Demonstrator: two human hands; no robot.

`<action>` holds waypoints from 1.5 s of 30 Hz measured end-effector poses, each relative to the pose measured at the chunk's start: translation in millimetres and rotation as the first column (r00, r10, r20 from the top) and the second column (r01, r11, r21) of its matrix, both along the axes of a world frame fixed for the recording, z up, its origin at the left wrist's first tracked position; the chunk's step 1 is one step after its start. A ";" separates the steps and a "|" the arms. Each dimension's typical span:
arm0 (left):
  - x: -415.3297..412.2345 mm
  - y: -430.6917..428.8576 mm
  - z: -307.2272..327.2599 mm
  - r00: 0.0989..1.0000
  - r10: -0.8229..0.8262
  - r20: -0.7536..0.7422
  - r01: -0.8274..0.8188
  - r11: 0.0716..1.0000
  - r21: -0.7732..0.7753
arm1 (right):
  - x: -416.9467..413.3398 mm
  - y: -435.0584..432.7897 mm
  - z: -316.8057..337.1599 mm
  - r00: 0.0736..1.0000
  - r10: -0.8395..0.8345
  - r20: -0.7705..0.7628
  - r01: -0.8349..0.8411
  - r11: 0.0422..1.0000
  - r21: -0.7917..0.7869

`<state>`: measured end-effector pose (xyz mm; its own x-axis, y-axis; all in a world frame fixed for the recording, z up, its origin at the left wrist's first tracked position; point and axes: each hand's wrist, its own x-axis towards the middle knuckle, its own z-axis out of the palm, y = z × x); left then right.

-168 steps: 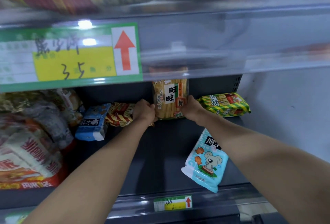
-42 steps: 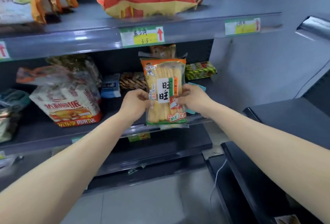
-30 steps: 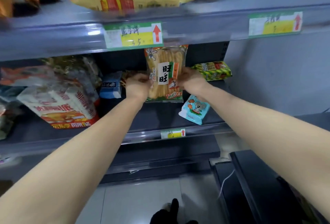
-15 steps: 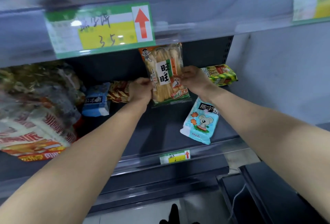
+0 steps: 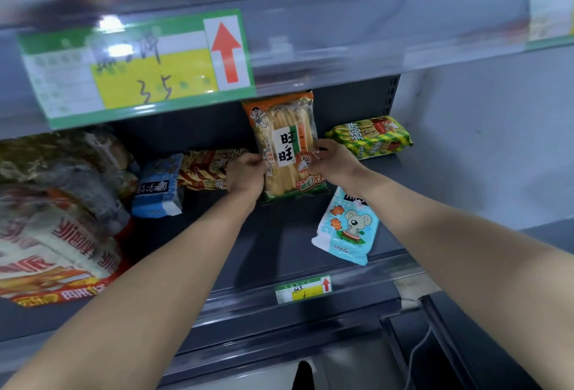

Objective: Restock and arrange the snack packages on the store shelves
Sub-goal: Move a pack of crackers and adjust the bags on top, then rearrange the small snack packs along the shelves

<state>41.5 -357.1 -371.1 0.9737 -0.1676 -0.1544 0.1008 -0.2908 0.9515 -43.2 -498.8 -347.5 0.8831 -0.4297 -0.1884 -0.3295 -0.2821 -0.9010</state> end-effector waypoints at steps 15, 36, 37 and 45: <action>-74.5 36.1 36.6 0.994 -0.085 0.072 0.081 0.995 0.060 | -52.8 38.9 29.2 0.998 0.055 0.040 -0.041 0.956 -0.291; -258.2 225.9 245.3 0.852 0.021 0.523 -0.044 0.999 0.032 | -189.4 211.8 222.4 0.730 0.571 0.375 -0.431 0.811 -0.396; -258.1 239.7 252.5 0.843 0.045 0.535 -0.066 0.998 0.021 | -187.2 223.5 229.3 0.715 0.580 0.390 -0.430 0.806 -0.407; -242.5 392.8 283.9 0.791 0.230 0.566 -0.248 0.968 -0.047 | -142.2 367.5 268.2 0.614 0.648 0.450 -0.481 0.760 -0.437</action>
<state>-201.0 35.7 -87.2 0.8984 0.0775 0.4323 -0.3800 -0.3564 0.8536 -185.4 -131.3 -79.3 0.8672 0.2361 0.4384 0.4966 -0.4750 -0.7265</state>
